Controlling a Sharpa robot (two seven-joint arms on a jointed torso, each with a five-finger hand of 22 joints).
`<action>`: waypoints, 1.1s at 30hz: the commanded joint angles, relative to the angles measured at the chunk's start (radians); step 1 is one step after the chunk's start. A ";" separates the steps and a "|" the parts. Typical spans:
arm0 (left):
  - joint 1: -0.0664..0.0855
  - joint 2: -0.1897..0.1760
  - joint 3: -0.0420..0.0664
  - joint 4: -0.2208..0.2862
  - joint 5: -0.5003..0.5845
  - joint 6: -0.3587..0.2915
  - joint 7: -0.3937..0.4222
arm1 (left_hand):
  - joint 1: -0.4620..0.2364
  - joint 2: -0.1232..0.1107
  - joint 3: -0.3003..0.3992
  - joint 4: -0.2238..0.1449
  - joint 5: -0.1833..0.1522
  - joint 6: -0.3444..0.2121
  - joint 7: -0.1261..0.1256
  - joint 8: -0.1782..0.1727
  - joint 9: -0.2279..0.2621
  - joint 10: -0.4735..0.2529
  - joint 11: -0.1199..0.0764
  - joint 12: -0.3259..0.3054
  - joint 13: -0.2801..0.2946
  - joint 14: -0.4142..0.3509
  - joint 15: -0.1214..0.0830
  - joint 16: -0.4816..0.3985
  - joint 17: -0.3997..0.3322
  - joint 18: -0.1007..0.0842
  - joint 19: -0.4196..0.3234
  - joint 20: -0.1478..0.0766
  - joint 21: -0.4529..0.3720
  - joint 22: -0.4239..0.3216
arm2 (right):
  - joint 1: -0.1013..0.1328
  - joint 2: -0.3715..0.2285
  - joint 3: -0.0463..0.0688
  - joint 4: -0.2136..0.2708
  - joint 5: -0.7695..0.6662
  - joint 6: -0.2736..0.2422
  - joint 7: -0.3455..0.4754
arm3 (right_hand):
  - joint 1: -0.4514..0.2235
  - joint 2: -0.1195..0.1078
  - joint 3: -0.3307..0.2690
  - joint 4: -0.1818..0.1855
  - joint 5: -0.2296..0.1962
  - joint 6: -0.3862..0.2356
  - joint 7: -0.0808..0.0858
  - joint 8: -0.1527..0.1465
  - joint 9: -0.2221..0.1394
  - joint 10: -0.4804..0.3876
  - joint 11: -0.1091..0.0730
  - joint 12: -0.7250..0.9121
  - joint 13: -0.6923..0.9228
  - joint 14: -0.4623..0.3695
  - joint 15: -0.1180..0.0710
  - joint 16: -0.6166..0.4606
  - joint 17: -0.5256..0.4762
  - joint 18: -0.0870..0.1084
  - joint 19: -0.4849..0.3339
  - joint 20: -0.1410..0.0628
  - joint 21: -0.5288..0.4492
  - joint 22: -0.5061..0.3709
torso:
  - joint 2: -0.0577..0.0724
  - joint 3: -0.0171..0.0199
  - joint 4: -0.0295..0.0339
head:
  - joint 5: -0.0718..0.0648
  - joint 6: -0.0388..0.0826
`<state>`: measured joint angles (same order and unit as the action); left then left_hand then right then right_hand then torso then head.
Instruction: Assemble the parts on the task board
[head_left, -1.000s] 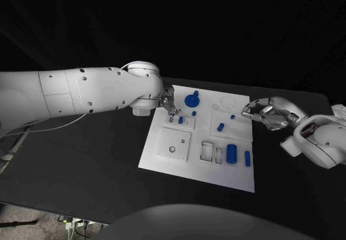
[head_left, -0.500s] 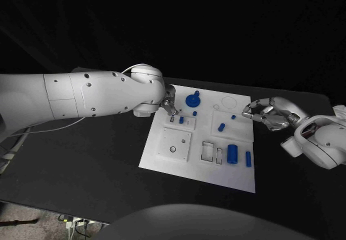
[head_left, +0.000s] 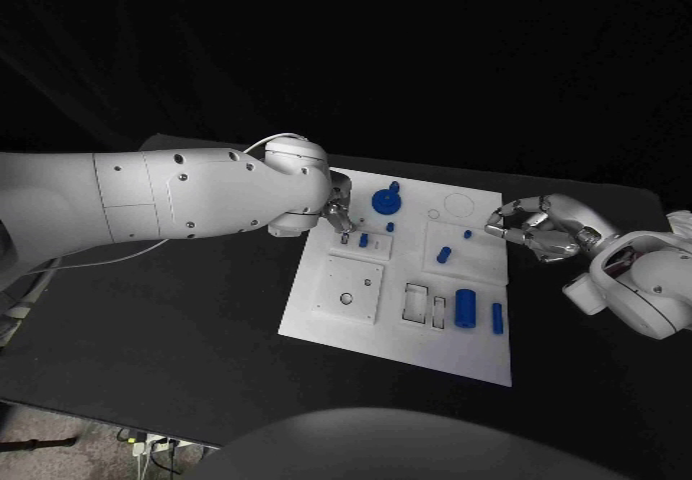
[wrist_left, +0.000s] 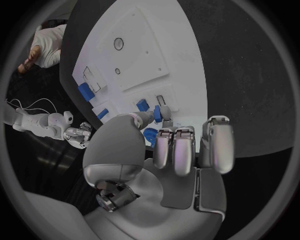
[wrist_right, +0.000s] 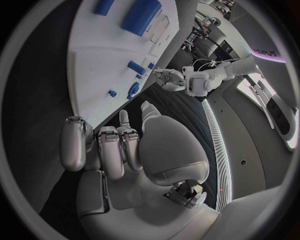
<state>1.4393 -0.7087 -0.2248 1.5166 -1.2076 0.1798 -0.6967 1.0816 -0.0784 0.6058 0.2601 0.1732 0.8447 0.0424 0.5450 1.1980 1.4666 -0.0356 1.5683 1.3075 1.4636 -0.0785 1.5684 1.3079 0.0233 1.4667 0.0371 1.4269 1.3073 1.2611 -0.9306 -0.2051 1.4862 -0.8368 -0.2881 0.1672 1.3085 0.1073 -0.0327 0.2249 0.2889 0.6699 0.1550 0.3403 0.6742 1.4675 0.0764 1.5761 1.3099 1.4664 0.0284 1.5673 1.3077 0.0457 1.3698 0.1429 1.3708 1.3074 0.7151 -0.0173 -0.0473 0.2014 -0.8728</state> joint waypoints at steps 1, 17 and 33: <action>-0.003 0.004 0.000 0.000 0.007 0.004 -0.051 | -0.002 0.009 -0.006 -0.001 0.005 -0.003 0.000 -0.004 0.001 0.104 0.009 0.002 0.263 0.107 0.008 0.002 0.263 0.013 0.022 0.003 -0.005 0.215 | -0.001 0.001 0.000 0.001 -0.002 0.016 0.004 | 0.012 0.002 0.001 -0.005 0.004 -0.006 0.001 -0.006 -0.001 0.103 0.007 -0.005 0.261 0.104 0.004 0.003 0.263 0.016 -0.005 0.001 -0.003 0.182 | 0.000 0.0006 0.0004 | 0.001 0.000; -0.019 0.008 0.000 -0.006 0.003 -0.003 -0.047 | -0.002 0.012 -0.008 0.000 0.006 -0.003 0.000 -0.005 0.001 0.104 0.010 0.002 0.263 0.107 0.008 0.002 0.263 0.013 0.021 0.004 -0.007 0.214 | -0.001 0.001 0.000 0.001 -0.002 0.015 0.006 | 0.013 0.003 0.002 -0.006 0.005 -0.006 0.001 -0.006 -0.002 0.103 0.007 -0.005 0.261 0.104 0.004 0.003 0.263 0.016 -0.004 0.001 -0.003 0.182 | 0.000 0.0005 -0.0005 | 0.002 0.000; -0.031 0.008 0.000 -0.011 -0.017 -0.004 -0.049 | -0.002 0.013 -0.009 0.000 0.007 -0.004 0.000 -0.005 0.001 0.104 0.010 0.002 0.263 0.107 0.008 0.002 0.263 0.015 0.018 0.004 -0.013 0.212 | -0.001 -0.001 0.000 0.002 -0.002 0.015 0.007 | 0.014 0.003 0.003 -0.006 0.006 -0.007 0.001 -0.006 -0.002 0.103 0.007 -0.005 0.261 0.104 0.004 0.003 0.263 0.016 -0.005 0.001 -0.004 0.182 | 0.000 -0.0001 -0.0007 | 0.003 0.000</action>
<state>1.4117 -0.7021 -0.2234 1.5072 -1.2130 0.1751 -0.6964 1.0773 -0.0749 0.6003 0.2601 0.1769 0.8448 0.0425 0.5453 1.1973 1.4632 -0.0324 1.5683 1.3074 1.4672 -0.0749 1.5684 1.3075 0.0233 1.4667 0.0371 1.4194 1.3073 1.2611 -0.9315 -0.2051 1.4871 -0.8367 -0.2874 0.1675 1.3125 0.1113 -0.0299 0.2221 0.2887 0.6699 0.1551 0.3403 0.6733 1.4659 0.0780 1.5746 1.3099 1.4664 0.0284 1.5674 1.3075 0.0457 1.3699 0.1429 1.3708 1.3080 0.7151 -0.0170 -0.0476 0.2033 -0.8728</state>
